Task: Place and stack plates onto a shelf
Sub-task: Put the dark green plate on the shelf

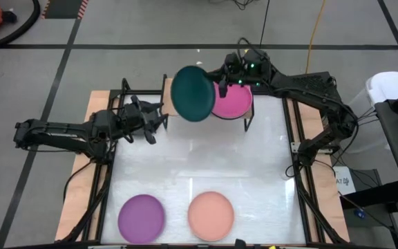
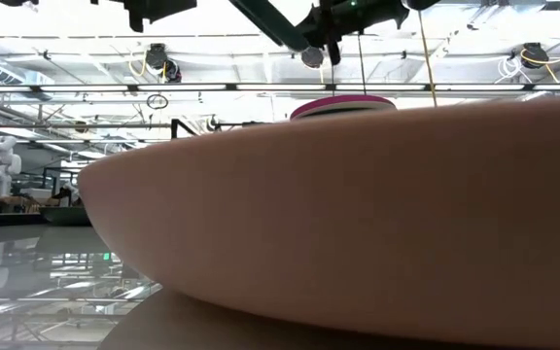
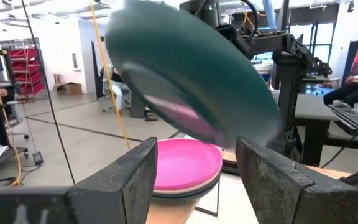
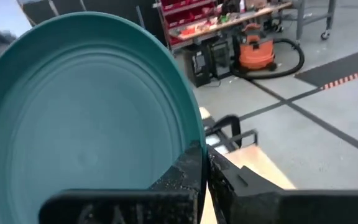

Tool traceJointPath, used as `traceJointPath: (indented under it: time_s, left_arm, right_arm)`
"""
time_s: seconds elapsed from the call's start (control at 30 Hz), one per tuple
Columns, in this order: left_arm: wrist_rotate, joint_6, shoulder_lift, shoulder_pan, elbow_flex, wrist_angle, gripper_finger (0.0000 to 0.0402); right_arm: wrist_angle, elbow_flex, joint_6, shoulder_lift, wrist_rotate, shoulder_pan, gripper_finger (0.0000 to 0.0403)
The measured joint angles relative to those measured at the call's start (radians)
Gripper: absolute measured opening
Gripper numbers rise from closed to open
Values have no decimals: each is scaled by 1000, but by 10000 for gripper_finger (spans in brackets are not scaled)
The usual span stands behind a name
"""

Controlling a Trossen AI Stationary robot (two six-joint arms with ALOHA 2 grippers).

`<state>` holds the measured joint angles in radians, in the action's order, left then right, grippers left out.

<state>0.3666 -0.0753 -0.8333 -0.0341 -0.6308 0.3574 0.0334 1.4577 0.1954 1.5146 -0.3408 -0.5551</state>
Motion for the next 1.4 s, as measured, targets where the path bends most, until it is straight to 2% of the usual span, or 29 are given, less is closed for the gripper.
traceJointPath:
  time_s: [0.13,0.27,0.33,0.47,0.67,0.9,1.07,1.27,1.4]
  left_arm:
    - [0,0,-2,0,0,13,223]
    - [1,-10,-24,0,0,53,223]
    - [1,-18,-44,0,0,90,223]
    - [1,-29,-76,0,0,118,223]
    - [2,-44,-77,0,0,118,223]
    - [2,-38,-77,0,0,117,223]
    - [3,-28,-77,0,0,118,223]
    - [3,-15,-77,0,0,125,223]
    - [88,-3,-63,3,0,66,223]
  right_arm:
    - [-17,33,5,7,-2,-22,0]
    - [-47,90,48,78,-15,-33,0]
    - [-14,128,56,121,-53,-41,0]
    - [45,170,53,169,-64,-53,0]
    - [74,170,21,169,-78,-62,0]
    - [-17,113,-38,169,30,-31,0]
    - [-69,85,4,169,26,-41,0]
    - [-102,84,-55,196,54,-36,0]
    - [-153,84,-39,253,52,-36,0]
